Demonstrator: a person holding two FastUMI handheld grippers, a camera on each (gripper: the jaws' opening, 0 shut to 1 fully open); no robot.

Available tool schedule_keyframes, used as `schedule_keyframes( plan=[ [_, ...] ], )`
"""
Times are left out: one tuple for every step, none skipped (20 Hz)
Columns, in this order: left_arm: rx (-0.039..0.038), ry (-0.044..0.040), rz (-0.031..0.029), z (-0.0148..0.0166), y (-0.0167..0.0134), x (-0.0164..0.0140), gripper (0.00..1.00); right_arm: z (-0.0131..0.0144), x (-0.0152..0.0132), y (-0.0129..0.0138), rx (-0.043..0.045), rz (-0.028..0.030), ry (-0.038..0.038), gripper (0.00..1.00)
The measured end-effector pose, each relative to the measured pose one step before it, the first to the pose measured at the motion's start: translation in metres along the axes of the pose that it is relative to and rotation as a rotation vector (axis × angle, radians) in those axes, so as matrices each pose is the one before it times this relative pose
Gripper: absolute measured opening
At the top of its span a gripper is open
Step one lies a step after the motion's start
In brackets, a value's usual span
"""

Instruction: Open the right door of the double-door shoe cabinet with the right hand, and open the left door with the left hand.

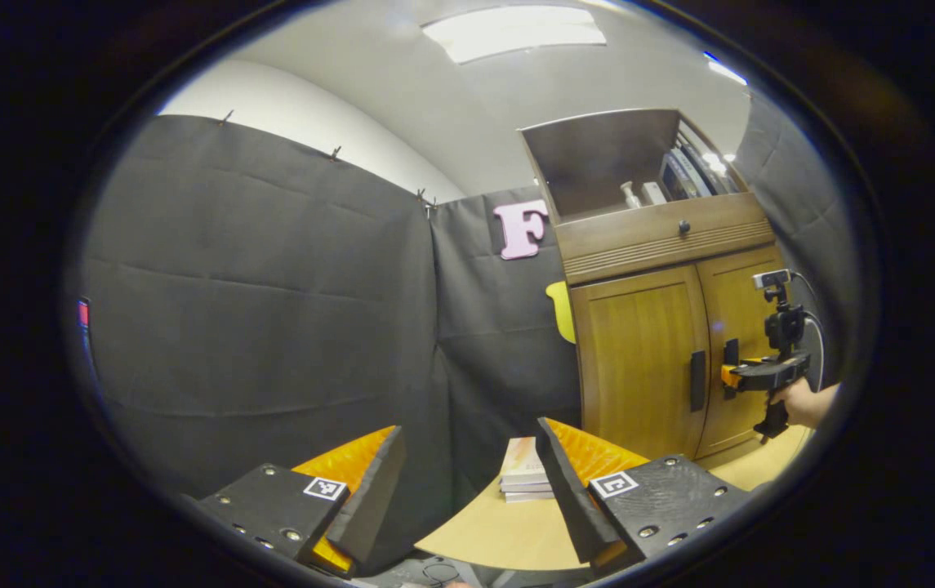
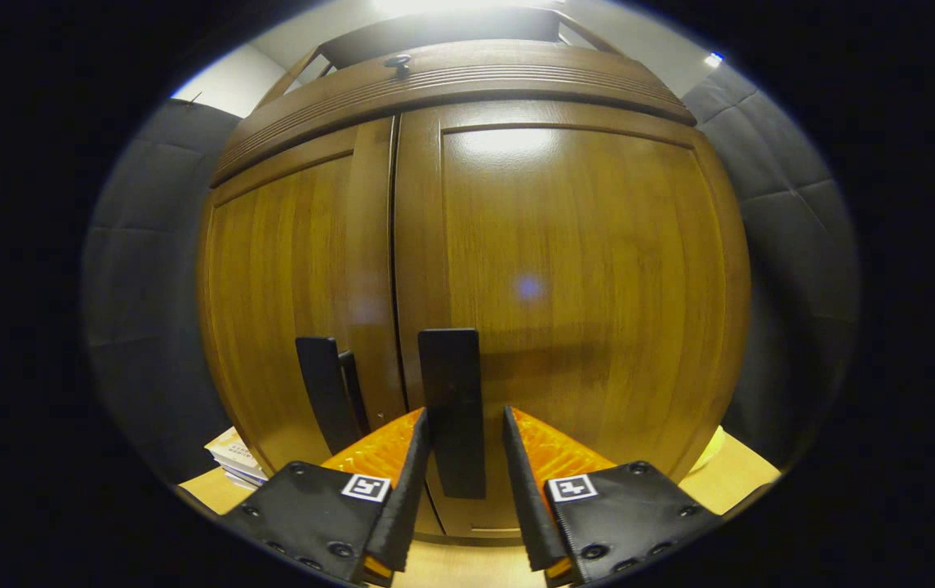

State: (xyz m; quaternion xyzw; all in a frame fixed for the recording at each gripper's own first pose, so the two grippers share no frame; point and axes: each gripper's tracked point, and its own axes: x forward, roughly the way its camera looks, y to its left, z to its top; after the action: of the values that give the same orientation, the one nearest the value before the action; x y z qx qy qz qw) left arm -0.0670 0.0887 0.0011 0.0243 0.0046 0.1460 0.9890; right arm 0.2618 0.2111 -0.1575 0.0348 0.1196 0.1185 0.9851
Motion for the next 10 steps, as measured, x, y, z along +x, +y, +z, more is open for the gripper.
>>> schedule_keyframes(
  plan=[
    [-0.00161, 0.00091, 0.00035, -0.00028, 0.00028, 0.00024, 0.94, 0.00009, 0.00374, 0.00122, -0.00489, -0.01321, -0.00290, 0.47],
    [-0.00156, 0.00026, 0.00133, -0.00003, 0.00051, 0.00029, 0.94, 0.00056, -0.00492, -0.00079, -0.01387, -0.00205, 0.00190, 0.36],
    [-0.00280, 0.00170, 0.00066, -0.00035, -0.00056, 0.00008, 0.94, 0.00074, 0.00009, -0.00150, -0.00308, 0.00323, -0.00325, 0.33],
    [-0.00405, 0.00069, -0.00280, -0.00006, -0.00037, 0.00053, 0.94, -0.00129, 0.00228, 0.00103, 0.01051, 0.00727, 0.00758, 0.22],
    [-0.00428, 0.00094, -0.00402, -0.00043, -0.00001, -0.00041, 0.94, -0.00204, -0.00287, -0.00041, 0.01945, 0.00226, 0.00381, 0.24],
    [-0.00396, -0.00130, -0.00455, 0.00042, 0.00001, 0.00024, 0.94, 0.00263, -0.00192, 0.00057, 0.00227, 0.00284, 0.00592, 0.14],
    [-0.00318, -0.00297, -0.00446, 0.00074, -0.00067, -0.00098, 0.94, 0.00045, 0.00164, -0.00166, -0.01031, -0.00184, 0.00455, 0.14],
    [-0.00323, -0.00374, -0.00610, 0.00187, -0.00090, -0.00017, 0.94, 0.00031, -0.00247, -0.00004, -0.00494, 0.00121, 0.00352, 0.14],
    [-0.00314, -0.00426, -0.00859, 0.00121, -0.00110, -0.00129, 0.94, 0.00161, -0.00386, 0.00031, 0.00296, 0.00497, -0.00008, 0.14],
    [-0.00233, -0.00365, -0.00851, 0.00152, -0.00070, -0.00073, 0.94, 0.00134, -0.00449, 0.00067, 0.00629, 0.00846, 0.00408, 0.14]
  ],
)
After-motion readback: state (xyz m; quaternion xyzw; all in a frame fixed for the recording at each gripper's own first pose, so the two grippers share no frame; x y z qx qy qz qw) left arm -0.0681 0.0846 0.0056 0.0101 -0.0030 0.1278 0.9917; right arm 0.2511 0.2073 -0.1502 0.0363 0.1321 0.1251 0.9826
